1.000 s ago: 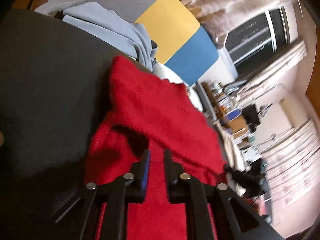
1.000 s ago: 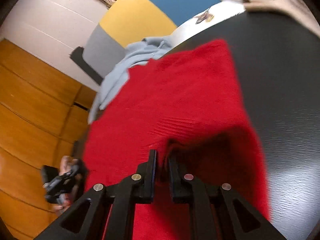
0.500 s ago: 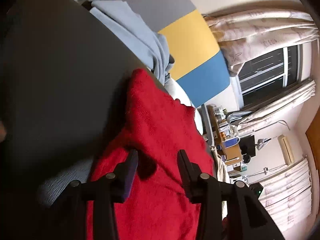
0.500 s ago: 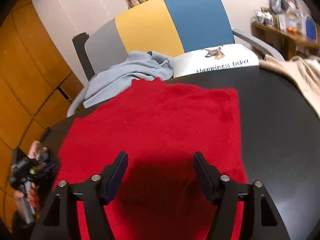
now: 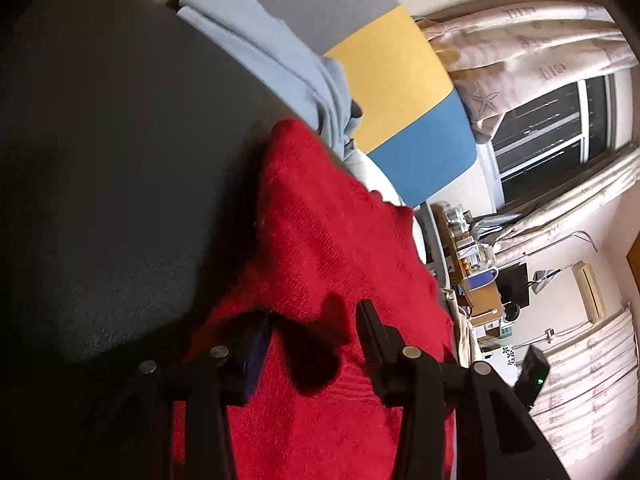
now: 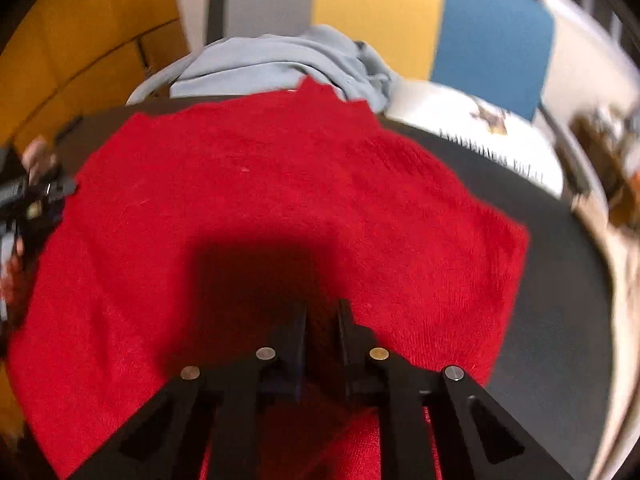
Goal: Fold clothes
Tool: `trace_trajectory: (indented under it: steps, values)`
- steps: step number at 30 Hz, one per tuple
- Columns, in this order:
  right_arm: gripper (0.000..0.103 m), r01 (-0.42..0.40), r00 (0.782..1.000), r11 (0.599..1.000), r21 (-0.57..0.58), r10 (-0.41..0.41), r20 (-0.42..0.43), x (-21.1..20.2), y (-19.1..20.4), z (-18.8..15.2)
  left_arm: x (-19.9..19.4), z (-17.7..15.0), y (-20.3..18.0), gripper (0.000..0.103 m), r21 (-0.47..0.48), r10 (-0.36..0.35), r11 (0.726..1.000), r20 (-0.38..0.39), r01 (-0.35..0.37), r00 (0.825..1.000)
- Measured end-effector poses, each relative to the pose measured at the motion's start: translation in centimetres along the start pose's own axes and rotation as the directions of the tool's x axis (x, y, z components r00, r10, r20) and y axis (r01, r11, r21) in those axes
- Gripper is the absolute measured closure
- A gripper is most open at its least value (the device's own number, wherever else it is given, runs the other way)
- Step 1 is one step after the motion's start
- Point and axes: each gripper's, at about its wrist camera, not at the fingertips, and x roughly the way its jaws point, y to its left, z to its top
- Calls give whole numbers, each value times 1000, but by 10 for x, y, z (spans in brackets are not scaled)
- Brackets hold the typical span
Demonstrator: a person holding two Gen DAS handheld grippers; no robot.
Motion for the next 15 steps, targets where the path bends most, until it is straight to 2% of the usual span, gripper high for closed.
trace_trajectory:
  steps: [3,6,11,13,15]
  values:
    - [90,83,996,988,-127,-81,22,-13,15,13,-8,4,-3,60,9,-41,999,42,41,998]
    - [90,157,987,974,-166,-148,68,-24,8,35,-10,5,-8,60,31,-64,998,49,62,997]
    - [89,152,987,982,-112,-156,-29,16,-20,39,2,-5,-14,60,125,79,989,-23,-76,997]
    - [83,147,985,985,-86,-153,-76,34,-32,39,-2,-11,-12,61,137,96,986,-24,-92,995]
    - [72,176,982,982,-66,-180,-62,35,-36,32,-14,-10,-14,61,149,104,983,17,-105,994]
